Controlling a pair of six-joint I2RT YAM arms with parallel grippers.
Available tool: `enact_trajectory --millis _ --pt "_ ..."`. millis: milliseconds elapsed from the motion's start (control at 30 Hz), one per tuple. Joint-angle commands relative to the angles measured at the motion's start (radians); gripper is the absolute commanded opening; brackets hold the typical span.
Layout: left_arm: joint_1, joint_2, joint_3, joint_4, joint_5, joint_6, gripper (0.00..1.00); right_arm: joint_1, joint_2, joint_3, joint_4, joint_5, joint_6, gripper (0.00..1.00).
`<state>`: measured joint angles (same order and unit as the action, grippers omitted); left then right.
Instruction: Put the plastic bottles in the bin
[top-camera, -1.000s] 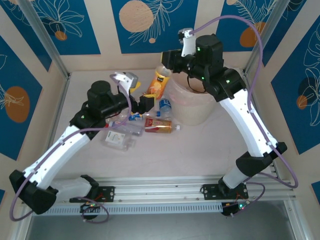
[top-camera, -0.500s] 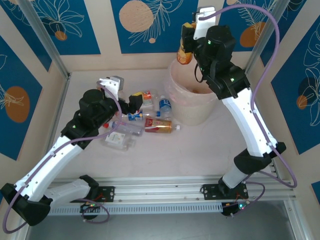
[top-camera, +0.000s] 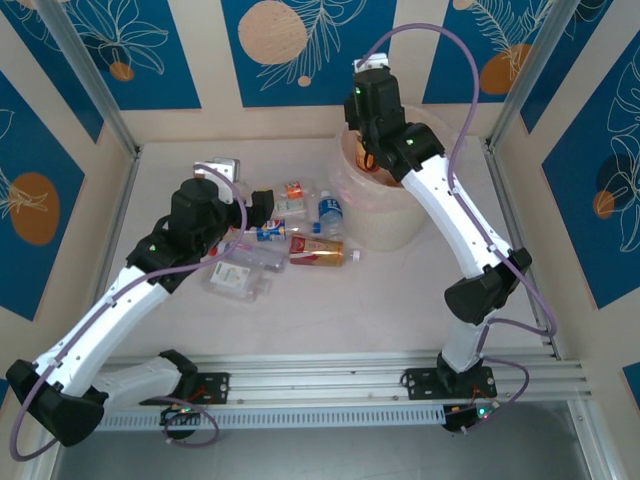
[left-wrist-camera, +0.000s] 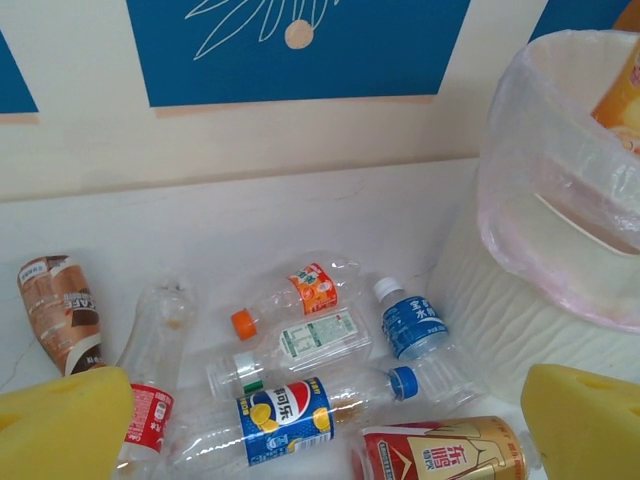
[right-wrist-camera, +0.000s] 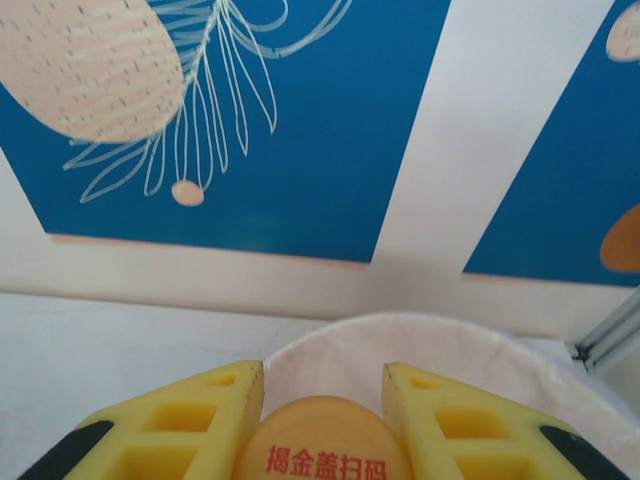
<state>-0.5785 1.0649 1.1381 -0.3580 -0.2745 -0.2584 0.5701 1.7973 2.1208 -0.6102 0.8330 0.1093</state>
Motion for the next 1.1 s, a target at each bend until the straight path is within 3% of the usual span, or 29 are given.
enact_trajectory --millis 0,600,800,1067 --pt "0.015 0.019 0.04 -0.028 -0.016 -0.025 1.0 0.007 0.005 -0.058 -0.031 0.043 0.096 0.0" --pt "0.062 0.07 0.045 -0.06 0.047 -0.069 1.0 -0.091 -0.028 -0.379 -0.014 -0.104 0.327 0.0" --pt "0.07 0.084 0.047 -0.071 0.055 -0.08 1.0 -0.13 0.008 -0.369 -0.071 -0.125 0.331 0.01" --pt "0.077 0.109 0.052 -0.068 0.072 -0.091 1.0 -0.164 -0.045 -0.335 -0.056 -0.316 0.365 0.01"
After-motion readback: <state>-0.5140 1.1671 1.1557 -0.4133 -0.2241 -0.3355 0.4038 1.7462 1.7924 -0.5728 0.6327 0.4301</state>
